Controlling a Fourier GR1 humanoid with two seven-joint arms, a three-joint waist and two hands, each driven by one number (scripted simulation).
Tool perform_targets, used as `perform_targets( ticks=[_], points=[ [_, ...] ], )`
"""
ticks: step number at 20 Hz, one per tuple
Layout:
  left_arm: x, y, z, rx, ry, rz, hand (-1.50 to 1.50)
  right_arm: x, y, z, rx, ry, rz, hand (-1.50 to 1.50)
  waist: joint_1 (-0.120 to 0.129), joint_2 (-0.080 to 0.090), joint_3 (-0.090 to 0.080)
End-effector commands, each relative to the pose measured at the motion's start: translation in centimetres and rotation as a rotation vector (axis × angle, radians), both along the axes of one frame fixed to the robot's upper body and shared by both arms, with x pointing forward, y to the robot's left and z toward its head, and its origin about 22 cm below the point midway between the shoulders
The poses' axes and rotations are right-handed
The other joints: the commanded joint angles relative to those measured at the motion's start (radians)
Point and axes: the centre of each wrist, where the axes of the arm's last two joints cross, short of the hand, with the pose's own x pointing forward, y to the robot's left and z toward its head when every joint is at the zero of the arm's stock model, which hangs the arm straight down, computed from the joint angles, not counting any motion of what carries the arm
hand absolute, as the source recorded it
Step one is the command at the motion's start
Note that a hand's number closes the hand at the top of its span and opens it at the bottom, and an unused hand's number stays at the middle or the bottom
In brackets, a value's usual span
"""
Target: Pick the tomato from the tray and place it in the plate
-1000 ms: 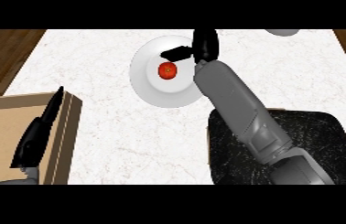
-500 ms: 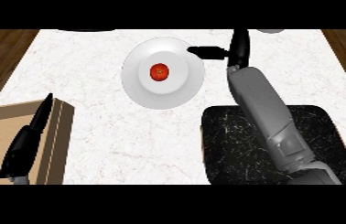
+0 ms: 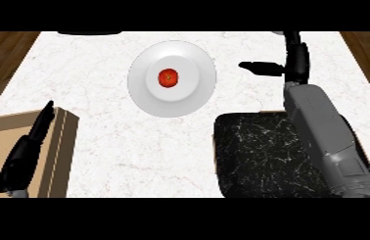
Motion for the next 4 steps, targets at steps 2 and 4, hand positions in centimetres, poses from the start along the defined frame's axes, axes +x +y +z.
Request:
perform_targets(
  ticks=[2,4],
  points=[
    [1.0,-0.6,-0.2,-0.004,-0.012,0.012,0.0,-1.4,-3.1,-1.9,0.002,0.016,0.012,-1.5,-0.004,0.0,-0.004],
    [0.5,0.0,-1.9,-0.005,0.004,0.012,0.0,-0.1,-5.6,1.6,0.005,-0.013,0.001,-1.5,-0.003,0.002,-0.004]
  ],
)
